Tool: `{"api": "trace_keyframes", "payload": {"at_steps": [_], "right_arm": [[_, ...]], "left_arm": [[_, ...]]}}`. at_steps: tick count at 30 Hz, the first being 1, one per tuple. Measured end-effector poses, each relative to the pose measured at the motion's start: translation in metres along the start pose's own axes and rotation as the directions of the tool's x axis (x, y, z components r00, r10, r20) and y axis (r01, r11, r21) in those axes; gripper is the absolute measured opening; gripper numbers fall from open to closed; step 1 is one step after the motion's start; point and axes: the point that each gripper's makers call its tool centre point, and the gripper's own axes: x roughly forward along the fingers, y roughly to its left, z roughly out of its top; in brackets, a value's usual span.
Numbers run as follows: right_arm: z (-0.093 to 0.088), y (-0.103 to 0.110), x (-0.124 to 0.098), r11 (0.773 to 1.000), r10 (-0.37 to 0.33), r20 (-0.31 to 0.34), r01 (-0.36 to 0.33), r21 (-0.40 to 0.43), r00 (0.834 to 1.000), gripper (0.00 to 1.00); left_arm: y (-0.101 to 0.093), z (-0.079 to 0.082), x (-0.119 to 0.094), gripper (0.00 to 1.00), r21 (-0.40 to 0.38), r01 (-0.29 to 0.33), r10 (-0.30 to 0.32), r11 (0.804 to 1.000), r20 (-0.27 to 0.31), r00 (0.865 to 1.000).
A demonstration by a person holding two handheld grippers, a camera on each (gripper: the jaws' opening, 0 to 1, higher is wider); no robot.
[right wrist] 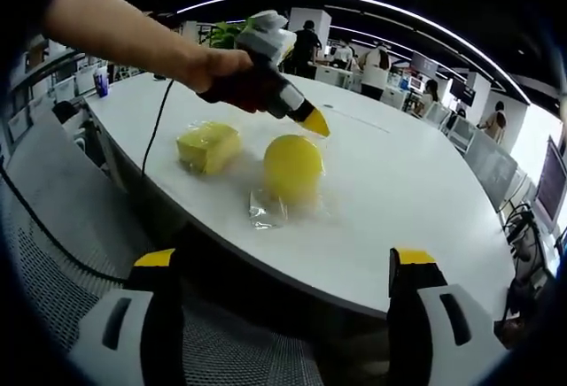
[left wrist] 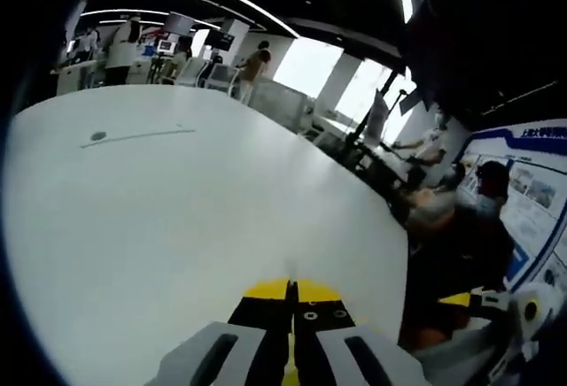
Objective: Compare the silicone blocks by pressing each to a similar depth, holding the contact briefly, and releasing to observe deformation and rebound differences across the visible hardness samples.
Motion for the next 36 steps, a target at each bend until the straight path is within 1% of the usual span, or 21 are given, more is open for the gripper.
{"api": "trace_keyframes", "payload": {"at_steps": [2,6,7,8,9,12,13,15,16,18,19,20,21,22,23,24,25,27,29,35,36], "right_arm": [[0.001,0.0,0.0,1.0,-0.001,0.004,0.001,0.001,1.0,0.91],[0.001,0.0,0.0,1.0,-0.002,0.005,0.002,-0.001,1.0,0.91],[0.001,0.0,0.0,1.0,-0.002,0.005,0.002,-0.001,1.0,0.91],[0.001,0.0,0.0,1.0,-0.002,0.005,0.002,-0.001,1.0,0.91],[0.001,0.0,0.0,1.0,-0.002,0.004,0.002,-0.001,1.0,0.91],[0.0,0.001,0.0,1.0,0.003,-0.004,-0.003,-0.004,1.0,0.92],[-0.002,0.002,0.001,1.0,0.007,-0.015,-0.007,-0.007,1.0,0.92],[-0.002,0.002,0.001,1.0,0.008,-0.014,-0.008,-0.009,1.0,0.92],[-0.001,0.002,0.001,1.0,0.008,-0.014,-0.008,-0.007,1.0,0.92],[-0.002,0.002,0.001,1.0,0.004,-0.015,-0.004,-0.008,1.0,0.91],[-0.001,0.001,0.001,1.0,0.002,-0.013,-0.002,-0.007,1.0,0.91],[-0.001,0.001,0.0,1.0,0.002,-0.013,-0.002,-0.006,1.0,0.91],[-0.002,0.001,0.0,1.0,0.001,-0.014,-0.002,-0.007,1.0,0.91],[-0.002,0.001,0.0,1.0,0.003,-0.017,-0.003,-0.008,1.0,0.91],[-0.002,0.001,0.0,1.0,0.003,-0.019,-0.003,-0.008,1.0,0.91],[-0.002,0.001,-0.001,1.0,0.001,-0.018,-0.001,-0.007,1.0,0.91],[-0.002,0.0,-0.001,1.0,-0.001,-0.014,0.001,-0.007,1.0,0.91],[-0.002,0.0,-0.001,1.0,-0.001,-0.017,0.001,-0.005,1.0,0.91],[-0.002,0.0,0.0,1.0,0.003,-0.017,-0.003,-0.006,1.0,0.91],[0.0,-0.001,-0.001,1.0,-0.004,-0.006,0.004,-0.004,1.0,0.91],[0.0,-0.001,-0.001,1.0,-0.004,-0.003,0.004,-0.003,1.0,0.91]], "left_arm": [[-0.005,0.004,-0.008,0.0,0.031,-0.001,0.0,1.0,0.024,1.0],[-0.024,0.012,-0.023,0.0,0.077,0.028,-0.033,0.997,0.062,0.998],[-0.031,0.015,-0.028,0.0,0.091,0.046,-0.052,0.995,0.068,0.996],[-0.033,0.016,-0.029,0.0,0.106,0.044,-0.052,0.993,0.07,0.996],[-0.037,0.019,-0.033,0.0,0.155,0.043,-0.055,0.987,0.075,0.996],[-0.048,0.024,-0.043,0.0,0.171,0.052,-0.066,0.984,0.077,0.995],[-0.051,0.026,-0.048,0.0,0.191,0.052,-0.069,0.98,0.082,0.994],[-0.056,0.029,-0.055,0.0,0.206,0.06,-0.08,0.977,0.091,0.993],[-0.058,0.033,-0.06,0.0,0.217,0.056,-0.08,0.975,0.106,0.991],[-0.059,0.037,-0.066,0.0,0.213,0.051,-0.079,0.976,0.122,0.989],[-0.058,0.037,-0.068,0.0,0.226,0.046,-0.077,0.973,0.131,0.988],[-0.049,0.033,-0.065,0.0,0.212,0.019,-0.048,0.977,0.132,0.99],[-0.046,0.028,-0.062,0.0,0.185,0.023,-0.046,0.982,0.119,0.992],[-0.045,0.023,-0.059,0.0,0.186,0.025,-0.047,0.982,0.112,0.993],[-0.044,0.022,-0.059,0.0,0.17,0.021,-0.043,0.985,0.128,0.991],[-0.047,0.022,-0.059,0.0,0.147,0.042,-0.062,0.988,0.134,0.989],[-0.047,0.023,-0.06,0.0,0.148,0.031,-0.052,0.989,0.138,0.989],[-0.05,0.022,-0.06,0.0,0.162,0.033,-0.055,0.986,0.133,0.99],[-0.053,0.02,-0.059,0.0,0.154,0.041,-0.06,0.987,0.123,0.991],[-0.05,0.014,-0.056,0.0,0.149,0.011,-0.028,0.989,0.112,0.993],[-0.051,0.013,-0.057,0.0,0.14,0.015,-0.03,0.99,0.111,0.993]]}}
